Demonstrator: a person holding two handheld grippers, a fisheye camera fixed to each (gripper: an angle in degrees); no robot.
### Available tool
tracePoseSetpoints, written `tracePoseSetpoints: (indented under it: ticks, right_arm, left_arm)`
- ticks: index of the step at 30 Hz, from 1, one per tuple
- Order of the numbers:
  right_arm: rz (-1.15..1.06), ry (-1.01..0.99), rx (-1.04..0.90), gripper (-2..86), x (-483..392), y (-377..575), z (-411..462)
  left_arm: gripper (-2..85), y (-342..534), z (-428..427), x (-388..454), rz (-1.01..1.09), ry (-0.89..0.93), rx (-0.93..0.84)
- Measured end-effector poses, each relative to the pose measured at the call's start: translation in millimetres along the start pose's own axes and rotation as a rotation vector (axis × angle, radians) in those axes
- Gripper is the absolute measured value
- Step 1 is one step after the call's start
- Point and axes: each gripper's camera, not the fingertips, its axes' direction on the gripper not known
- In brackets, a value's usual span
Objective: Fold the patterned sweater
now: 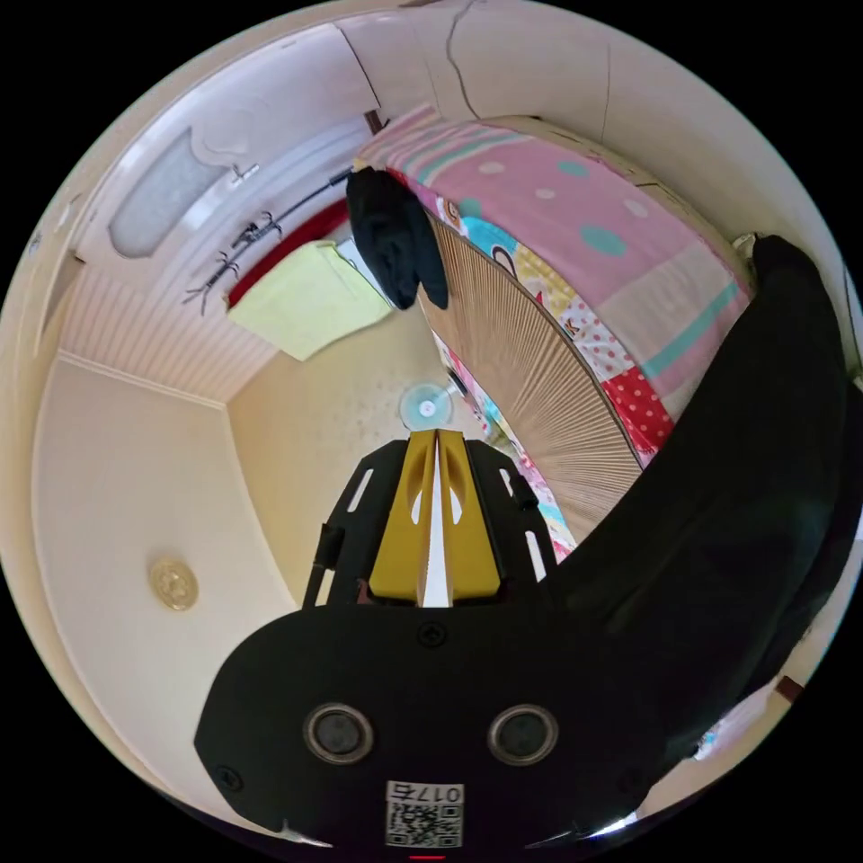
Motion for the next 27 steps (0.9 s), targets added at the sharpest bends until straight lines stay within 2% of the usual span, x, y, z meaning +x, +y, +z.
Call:
tracePoseSetpoints:
  ticks: [2,6,7,9,11,13,18,20,22,27]
  right_arm:
    - [0.008,-0.046,0.020,0.3,14.3,2.0,5.5]
    - [0.005,-0.076,0.007,0.3,32.6,-4.8,32.7]
    - [0.002,-0.071,-0.004,0.3,33.7,-7.0,38.0]
    - [-0.016,-0.046,-0.066,0.3,36.3,-17.8,61.9]
    - [-0.024,-0.031,-0.128,0.3,38.6,-26.6,81.4]
    - [-0.026,-0.019,-0.187,0.4,41.3,-34.6,98.5]
    - [-0.037,0.009,-0.241,0.3,47.5,-59.2,117.8]
    - [-0.034,0.020,-0.240,0.3,52.2,-69.4,115.7]
    - [-0.023,0.043,-0.235,0.3,57.9,-79.1,111.4]
    - [0.010,0.047,-0.181,0.3,74.8,-107.7,98.2]
  left_arm:
    - [5.8,6.2,5.8,-13.3,0.029,0.101,-0.034]
    - [5.2,23.3,28.9,-29.4,0.135,0.184,-0.270]
    - [5.2,25.8,33.4,-29.2,0.147,0.177,-0.321]
    - [5.3,35.6,52.1,-17.5,0.230,0.072,-0.533]
    - [6.0,44.2,59.4,-0.8,0.306,-0.051,-0.596]
    - [7.2,51.7,57.6,19.1,0.355,-0.139,-0.556]
    - [14.8,59.6,28.3,95.9,0.366,-0.180,-0.183]
    - [17.5,47.4,39.2,124.6,0.373,-0.218,-0.119]
    - [18.5,25.3,63.4,150.0,0.378,-0.265,-0.105]
    - [18.0,-24.6,165.4,183.6,0.337,-0.638,-0.101]
